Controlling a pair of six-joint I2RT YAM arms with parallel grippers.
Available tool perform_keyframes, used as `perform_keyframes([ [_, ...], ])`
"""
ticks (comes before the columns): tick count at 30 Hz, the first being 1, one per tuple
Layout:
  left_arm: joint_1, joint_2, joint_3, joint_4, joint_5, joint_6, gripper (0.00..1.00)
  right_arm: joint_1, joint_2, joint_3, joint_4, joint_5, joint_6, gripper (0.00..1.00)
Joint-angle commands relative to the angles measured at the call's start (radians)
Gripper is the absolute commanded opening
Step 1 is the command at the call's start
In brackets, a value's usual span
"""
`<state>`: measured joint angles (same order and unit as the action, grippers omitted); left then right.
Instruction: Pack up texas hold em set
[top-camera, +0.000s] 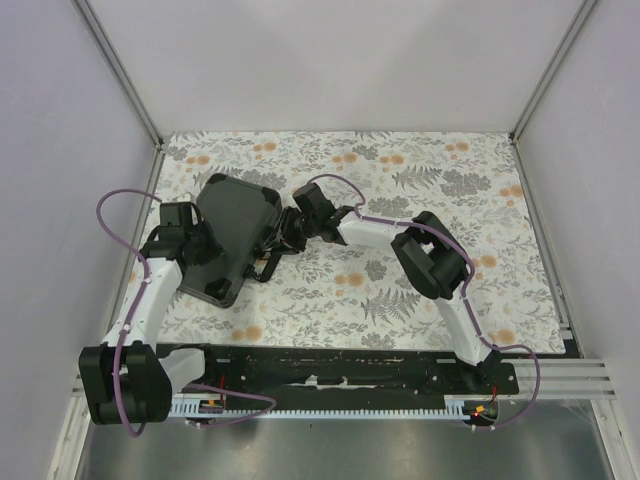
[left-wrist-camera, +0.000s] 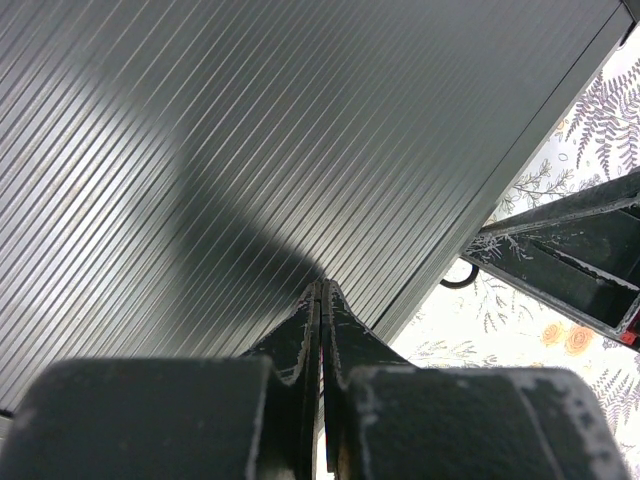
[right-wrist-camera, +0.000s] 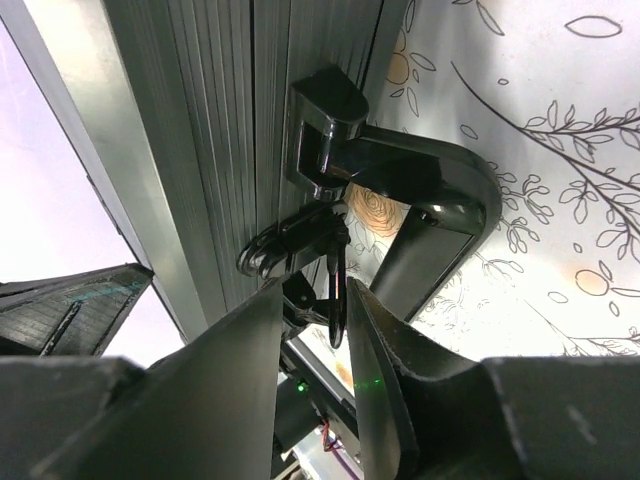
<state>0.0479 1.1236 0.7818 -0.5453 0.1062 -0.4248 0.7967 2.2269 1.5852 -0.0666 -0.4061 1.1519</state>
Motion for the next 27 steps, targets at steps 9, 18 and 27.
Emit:
perform_keyframes([
  [9, -0.003, 0.061, -0.038, -0.117, -0.040, 0.032, 0.02, 0.004, 0.037, 0.013, 0.276, -0.088, 0.129, 0.39],
  [18, -0.008, 0.070, -0.038, -0.120, -0.037, 0.037, 0.02, 0.007, 0.076, -0.002, 0.376, -0.097, 0.195, 0.40],
  [27, -0.008, 0.047, 0.029, -0.122, -0.042, 0.026, 0.02, 0.007, -0.058, -0.024, 0.148, 0.007, -0.027, 0.41],
])
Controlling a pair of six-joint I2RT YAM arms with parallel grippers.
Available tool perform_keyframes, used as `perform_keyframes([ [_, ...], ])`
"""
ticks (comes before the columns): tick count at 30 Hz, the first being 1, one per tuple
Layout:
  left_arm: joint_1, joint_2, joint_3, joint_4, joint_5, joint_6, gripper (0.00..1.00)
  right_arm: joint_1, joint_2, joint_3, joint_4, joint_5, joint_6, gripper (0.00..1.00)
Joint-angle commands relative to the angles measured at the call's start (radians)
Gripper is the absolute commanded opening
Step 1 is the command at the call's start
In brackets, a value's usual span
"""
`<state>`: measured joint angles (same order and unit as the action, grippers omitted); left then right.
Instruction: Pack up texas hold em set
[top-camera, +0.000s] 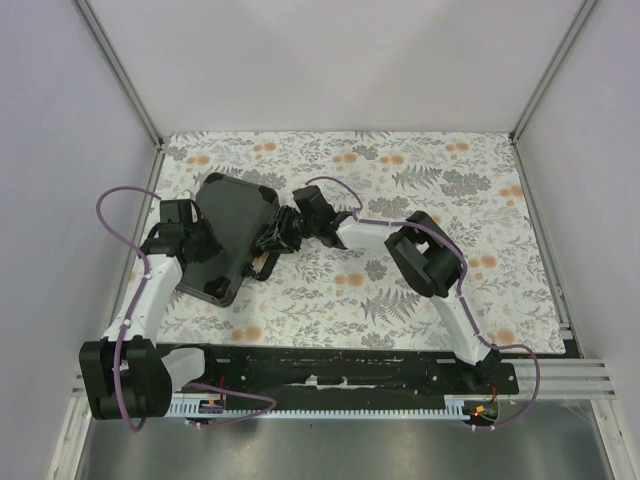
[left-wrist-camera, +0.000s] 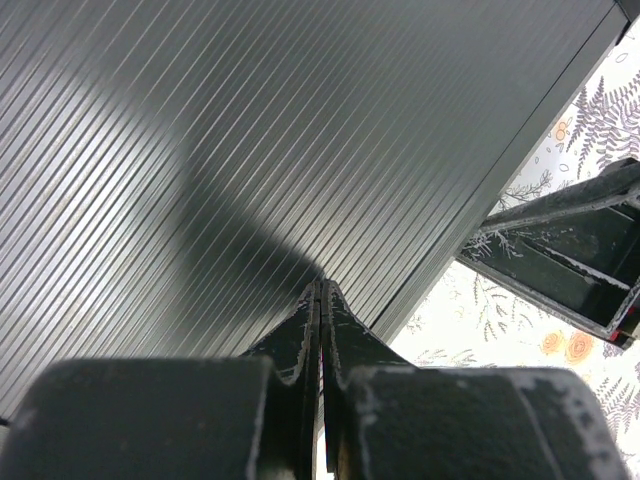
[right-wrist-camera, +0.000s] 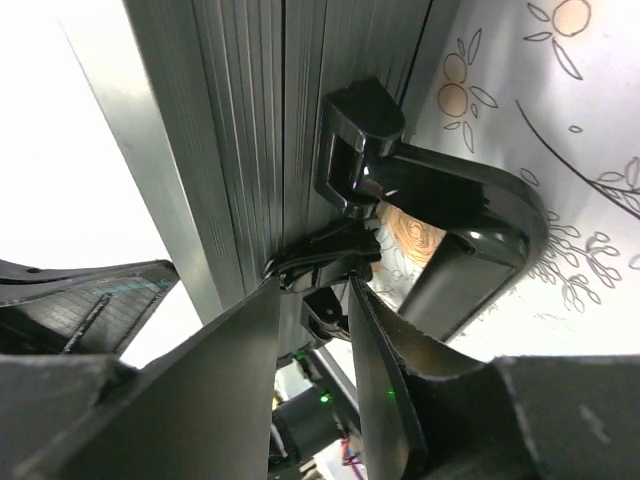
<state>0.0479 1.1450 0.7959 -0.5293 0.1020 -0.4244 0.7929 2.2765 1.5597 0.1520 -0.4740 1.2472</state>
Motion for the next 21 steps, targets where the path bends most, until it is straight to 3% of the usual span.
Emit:
perform_keyframes([
  [1, -0.008, 0.030, 0.040, -0.138, -0.041, 0.026, 0.02, 0.011, -0.117, 0.008, -0.109, 0.089, -0.149, 0.42],
  [5, -0.008, 0.056, 0.133, -0.143, -0.048, 0.026, 0.06, 0.011, -0.127, 0.055, -0.256, 0.144, -0.236, 0.41],
  [11, -0.008, 0.117, 0.273, -0.166, -0.058, 0.039, 0.17, 0.020, -0.074, 0.137, -0.365, 0.153, -0.290, 0.25],
  [16, -0.006, 0.153, 0.383, -0.185, -0.097, 0.052, 0.24, 0.028, -0.042, 0.166, -0.364, 0.149, -0.315, 0.15],
  [21, 0.006, 0.202, 0.474, -0.201, -0.165, 0.067, 0.30, 0.034, -0.020, 0.192, -0.347, 0.137, -0.313, 0.11],
])
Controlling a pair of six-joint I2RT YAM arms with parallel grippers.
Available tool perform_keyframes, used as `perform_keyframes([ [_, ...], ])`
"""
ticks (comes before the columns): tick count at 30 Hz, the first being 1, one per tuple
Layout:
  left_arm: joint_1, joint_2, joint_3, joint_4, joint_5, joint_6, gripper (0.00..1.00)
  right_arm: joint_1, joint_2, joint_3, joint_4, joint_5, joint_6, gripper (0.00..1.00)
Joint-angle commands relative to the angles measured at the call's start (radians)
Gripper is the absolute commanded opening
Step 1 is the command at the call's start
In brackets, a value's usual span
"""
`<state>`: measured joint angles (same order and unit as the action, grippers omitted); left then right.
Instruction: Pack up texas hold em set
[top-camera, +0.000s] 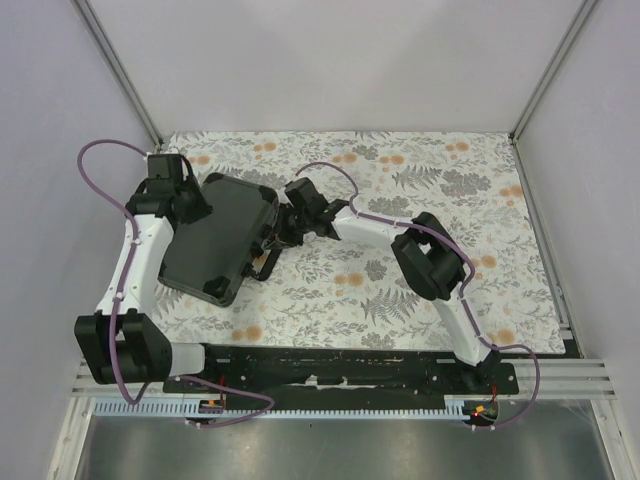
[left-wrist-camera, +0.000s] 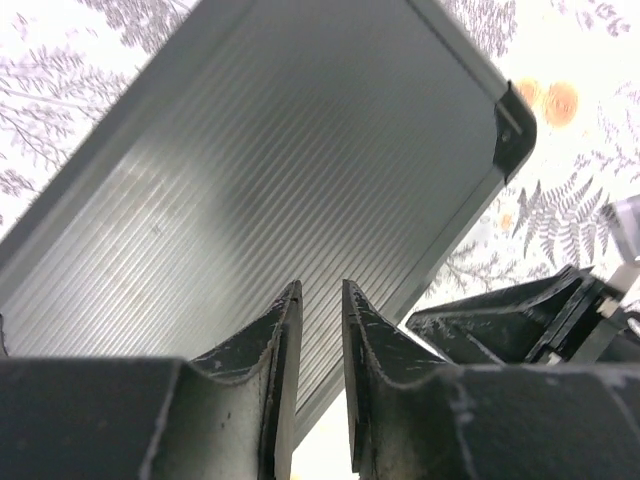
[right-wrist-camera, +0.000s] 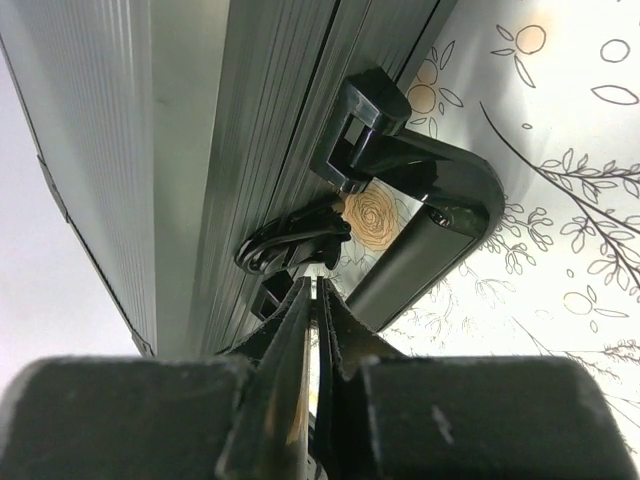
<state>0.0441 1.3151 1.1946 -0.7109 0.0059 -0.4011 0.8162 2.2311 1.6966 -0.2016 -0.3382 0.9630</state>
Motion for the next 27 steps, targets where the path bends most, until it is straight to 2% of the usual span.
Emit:
perform_keyframes([
  [1, 0.016, 0.042, 0.091, -0.028, -0.089, 0.044, 0.31, 0.012, 0.030, 0.057, 0.007, -0.004, -0.026, 0.11],
  [6, 0.059, 0.087, 0.123, -0.050, -0.116, 0.031, 0.39, 0.017, 0.050, 0.075, -0.004, -0.012, -0.024, 0.11],
  [8, 0.072, 0.102, 0.126, -0.052, -0.118, 0.034, 0.46, 0.017, 0.064, 0.089, -0.012, -0.012, -0.030, 0.11],
  [10, 0.088, 0.118, 0.123, -0.052, -0.122, 0.031, 0.56, 0.015, 0.077, 0.109, -0.028, -0.012, -0.041, 0.11],
  [14, 0.123, 0.139, 0.109, -0.045, -0.126, 0.008, 0.66, 0.020, 0.101, 0.120, -0.036, -0.007, -0.044, 0.11],
  [20, 0.175, 0.174, 0.088, -0.028, -0.119, -0.031, 0.68, 0.023, 0.133, 0.130, -0.041, -0.009, -0.043, 0.09],
  [24, 0.188, 0.206, 0.089, -0.044, -0.242, -0.076, 0.70, 0.026, 0.136, 0.114, -0.053, -0.008, -0.038, 0.07],
  [27, 0.192, 0.249, 0.114, -0.070, -0.270, -0.077, 0.70, 0.026, 0.150, 0.118, -0.055, -0.008, -0.037, 0.07],
])
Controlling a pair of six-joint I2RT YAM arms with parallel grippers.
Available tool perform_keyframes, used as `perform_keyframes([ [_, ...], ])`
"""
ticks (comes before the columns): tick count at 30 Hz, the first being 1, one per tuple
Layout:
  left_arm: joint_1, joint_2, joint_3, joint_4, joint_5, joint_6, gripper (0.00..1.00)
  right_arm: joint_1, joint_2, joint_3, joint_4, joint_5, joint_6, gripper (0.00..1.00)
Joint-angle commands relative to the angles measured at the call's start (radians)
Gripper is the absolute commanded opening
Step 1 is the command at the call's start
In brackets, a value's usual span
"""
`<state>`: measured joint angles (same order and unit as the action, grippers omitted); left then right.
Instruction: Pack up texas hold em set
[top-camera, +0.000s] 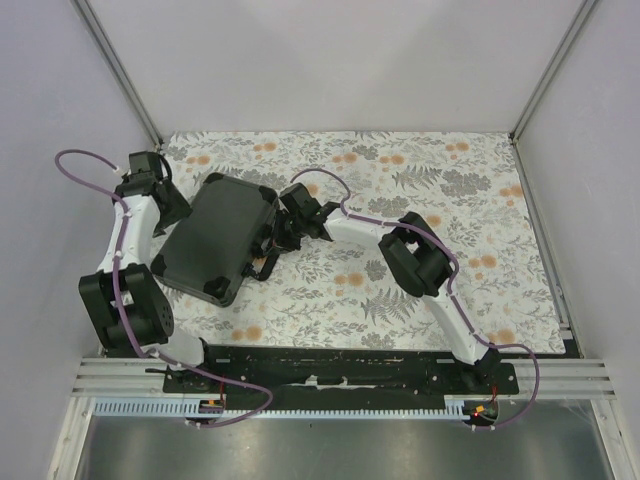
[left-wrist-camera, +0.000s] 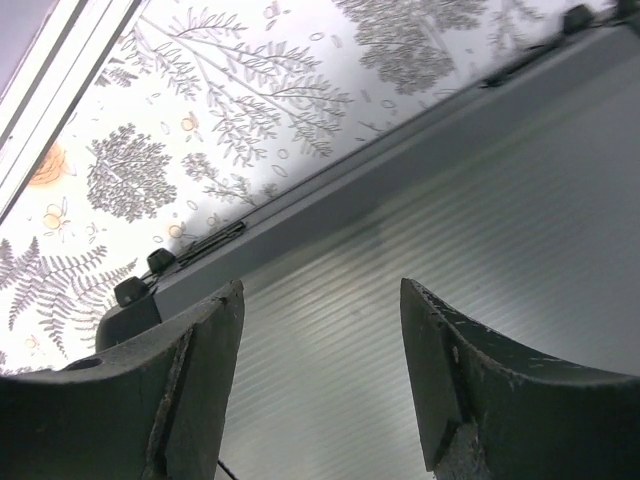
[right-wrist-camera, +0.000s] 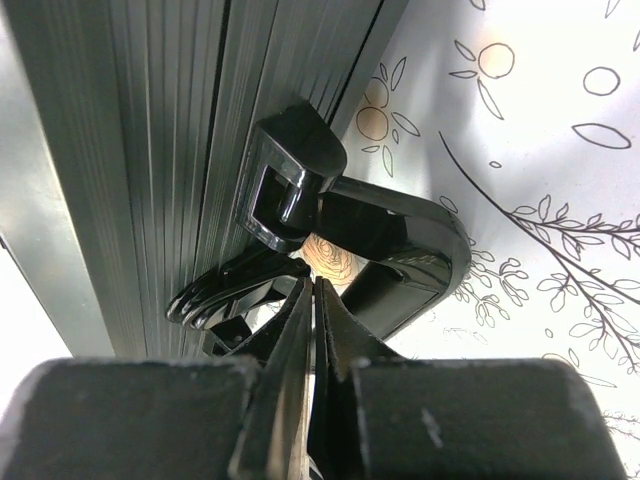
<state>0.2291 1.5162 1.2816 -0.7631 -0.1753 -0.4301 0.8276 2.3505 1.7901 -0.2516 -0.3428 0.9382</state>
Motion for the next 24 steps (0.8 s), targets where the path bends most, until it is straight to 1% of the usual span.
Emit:
perform_keyframes([
  [1, 0.007, 0.059, 0.027, -0.019, -0.098, -0.050, 0.70, 0.016, 0.035, 0.029, -0.005, -0.002, -0.013, 0.07],
  [3, 0.009, 0.082, 0.009, -0.021, -0.115, -0.055, 0.70, 0.016, 0.047, 0.043, -0.011, -0.004, -0.013, 0.07],
  [9, 0.009, 0.127, -0.031, -0.041, -0.112, -0.070, 0.69, 0.024, 0.064, 0.058, -0.031, 0.008, -0.024, 0.00],
  [13, 0.009, 0.142, -0.037, -0.050, -0.073, -0.071, 0.67, 0.042, 0.075, 0.049, -0.032, 0.016, -0.029, 0.00],
  [16, 0.009, 0.160, -0.054, -0.054, -0.032, -0.067, 0.63, 0.053, 0.093, 0.060, -0.037, 0.024, -0.029, 0.00],
  [24, 0.007, 0.141, -0.152, -0.019, 0.052, -0.088, 0.58, 0.071, 0.128, 0.063, -0.051, 0.073, -0.018, 0.00],
])
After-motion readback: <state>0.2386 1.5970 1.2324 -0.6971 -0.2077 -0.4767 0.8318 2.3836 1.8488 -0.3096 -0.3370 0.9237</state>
